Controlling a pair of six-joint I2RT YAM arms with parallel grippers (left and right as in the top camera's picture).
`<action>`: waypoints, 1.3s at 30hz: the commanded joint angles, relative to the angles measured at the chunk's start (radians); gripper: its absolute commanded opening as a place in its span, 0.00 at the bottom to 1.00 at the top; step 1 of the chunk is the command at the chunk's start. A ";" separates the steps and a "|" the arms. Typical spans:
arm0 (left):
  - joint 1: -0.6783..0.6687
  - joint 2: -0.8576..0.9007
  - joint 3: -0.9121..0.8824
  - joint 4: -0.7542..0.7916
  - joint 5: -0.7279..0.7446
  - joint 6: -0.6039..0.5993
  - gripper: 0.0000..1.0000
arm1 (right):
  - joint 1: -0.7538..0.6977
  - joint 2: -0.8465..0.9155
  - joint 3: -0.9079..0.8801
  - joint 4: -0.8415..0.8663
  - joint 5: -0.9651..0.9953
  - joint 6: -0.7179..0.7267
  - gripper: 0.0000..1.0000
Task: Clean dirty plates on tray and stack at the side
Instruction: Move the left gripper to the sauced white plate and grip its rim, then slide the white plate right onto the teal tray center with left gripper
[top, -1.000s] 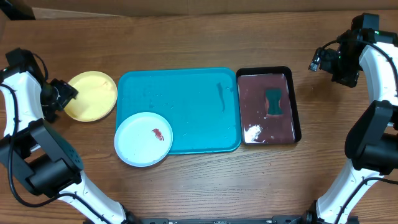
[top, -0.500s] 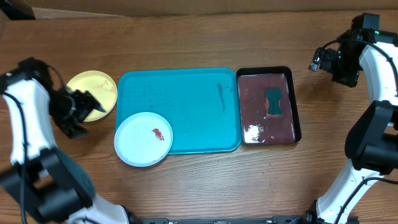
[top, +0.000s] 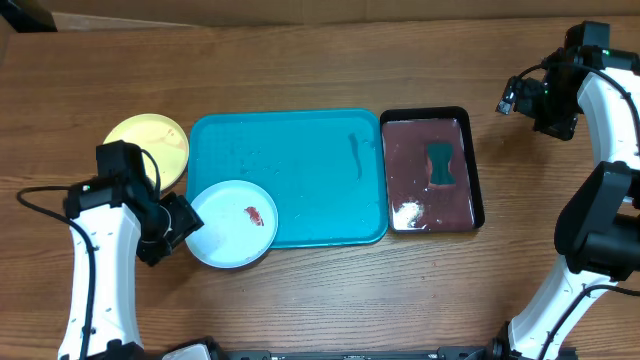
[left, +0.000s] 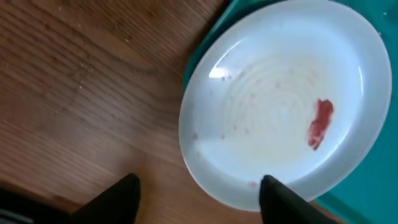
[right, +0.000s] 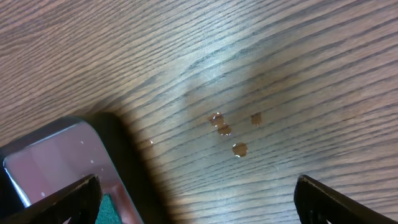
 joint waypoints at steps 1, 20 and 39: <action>0.006 0.014 -0.056 0.068 -0.046 -0.027 0.55 | 0.000 -0.014 0.011 0.003 -0.005 0.003 1.00; 0.003 0.243 -0.075 0.150 -0.048 -0.005 0.27 | 0.000 -0.014 0.010 0.003 -0.005 0.003 1.00; -0.032 0.247 -0.075 0.265 0.380 0.021 0.04 | 0.000 -0.014 0.011 0.003 -0.005 0.003 1.00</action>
